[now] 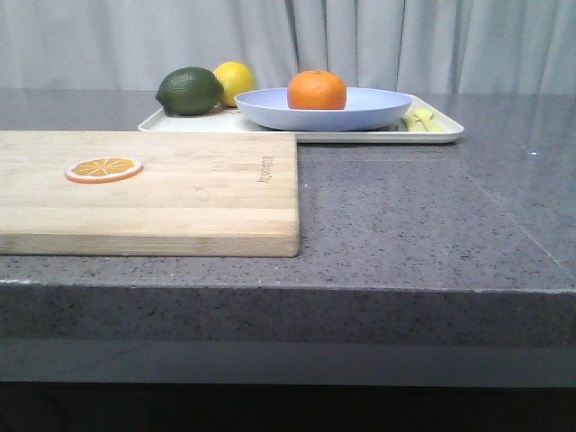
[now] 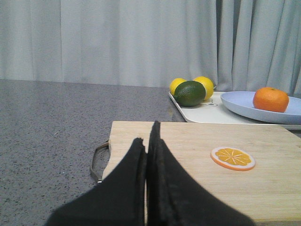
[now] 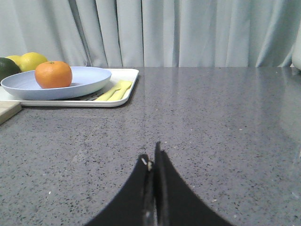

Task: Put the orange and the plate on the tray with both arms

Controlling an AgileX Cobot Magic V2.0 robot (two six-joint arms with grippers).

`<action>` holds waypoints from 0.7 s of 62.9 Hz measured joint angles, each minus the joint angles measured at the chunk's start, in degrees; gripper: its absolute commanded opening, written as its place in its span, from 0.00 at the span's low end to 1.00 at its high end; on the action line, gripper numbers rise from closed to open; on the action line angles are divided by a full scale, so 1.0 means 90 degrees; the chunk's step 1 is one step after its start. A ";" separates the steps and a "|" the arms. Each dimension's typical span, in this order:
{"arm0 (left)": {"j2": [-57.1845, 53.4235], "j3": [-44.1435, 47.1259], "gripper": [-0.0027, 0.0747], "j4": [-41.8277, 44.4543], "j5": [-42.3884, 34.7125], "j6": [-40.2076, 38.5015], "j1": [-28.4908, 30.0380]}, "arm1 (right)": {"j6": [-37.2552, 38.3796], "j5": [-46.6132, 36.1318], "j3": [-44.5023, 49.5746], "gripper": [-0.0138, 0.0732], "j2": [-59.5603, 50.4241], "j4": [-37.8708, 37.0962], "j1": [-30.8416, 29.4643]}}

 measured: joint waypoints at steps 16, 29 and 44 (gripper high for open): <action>0.0000 0.0000 0.01 0.0000 0.0000 0.0000 0.0288 | 0.0010 0.0000 0.0000 0.08 0.0000 0.0000 0.0000; 0.0000 0.0000 0.01 0.0000 0.0000 0.0000 0.0288 | 0.0010 0.0000 0.0000 0.08 0.0000 0.0000 0.0000; 0.0000 0.0000 0.01 0.0000 0.0000 0.0000 0.0288 | 0.0010 0.0000 0.0000 0.08 0.0000 0.0000 0.0000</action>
